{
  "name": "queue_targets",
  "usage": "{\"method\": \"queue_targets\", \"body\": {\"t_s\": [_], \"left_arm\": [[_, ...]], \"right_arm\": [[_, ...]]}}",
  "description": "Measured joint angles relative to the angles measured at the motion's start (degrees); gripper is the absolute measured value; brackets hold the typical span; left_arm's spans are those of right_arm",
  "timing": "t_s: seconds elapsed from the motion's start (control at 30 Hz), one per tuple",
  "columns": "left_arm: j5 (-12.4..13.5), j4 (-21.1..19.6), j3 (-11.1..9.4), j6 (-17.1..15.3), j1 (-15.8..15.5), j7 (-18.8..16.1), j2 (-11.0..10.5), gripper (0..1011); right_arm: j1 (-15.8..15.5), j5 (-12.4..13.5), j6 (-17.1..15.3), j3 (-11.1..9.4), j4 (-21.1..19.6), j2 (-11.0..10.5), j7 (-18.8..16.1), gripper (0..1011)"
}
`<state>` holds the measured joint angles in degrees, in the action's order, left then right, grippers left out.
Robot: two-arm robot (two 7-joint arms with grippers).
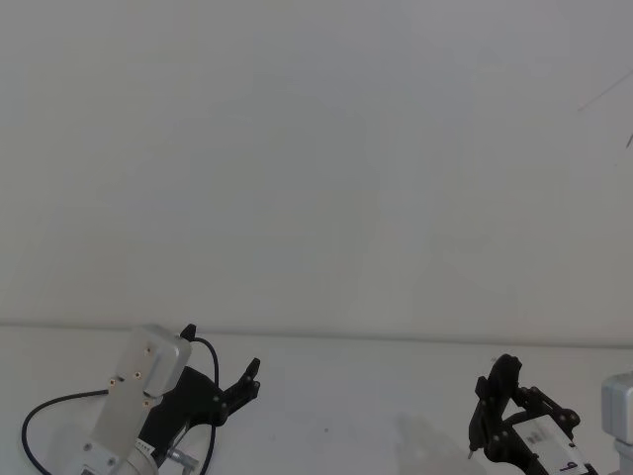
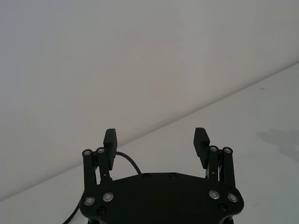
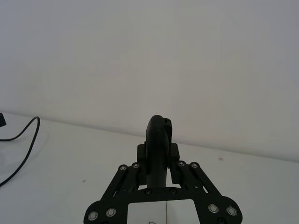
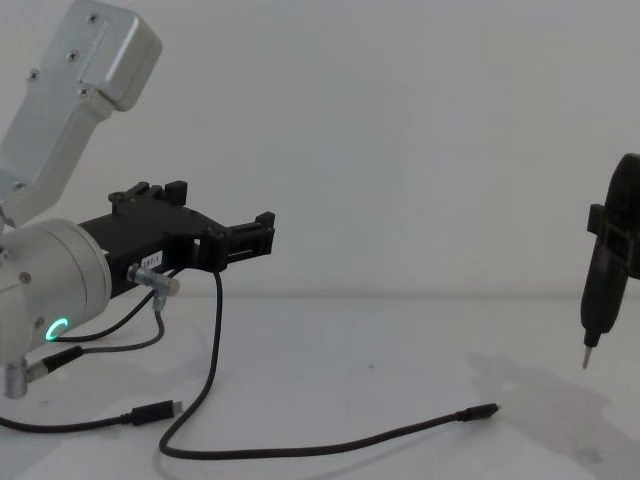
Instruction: Pick up the data cable with the one hand.
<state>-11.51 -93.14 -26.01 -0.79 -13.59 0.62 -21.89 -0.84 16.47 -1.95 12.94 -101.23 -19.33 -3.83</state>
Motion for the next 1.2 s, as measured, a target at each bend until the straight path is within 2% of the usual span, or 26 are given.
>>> {"method": "queue_targets", "body": {"t_s": [0.93, 1.2], "left_arm": [[0.0, 0.0, 0.0, 0.0, 0.0, 0.1, 0.0, 1001], [0.1, -0.2, -0.8, -0.8, -0.9, 2.1, 0.0, 1002]], "right_arm": [[0.0, 0.0, 0.0, 0.0, 0.0, 0.0, 0.0, 268], [0.0, 0.0, 0.0, 0.0, 0.0, 0.0, 0.0, 268]]}}
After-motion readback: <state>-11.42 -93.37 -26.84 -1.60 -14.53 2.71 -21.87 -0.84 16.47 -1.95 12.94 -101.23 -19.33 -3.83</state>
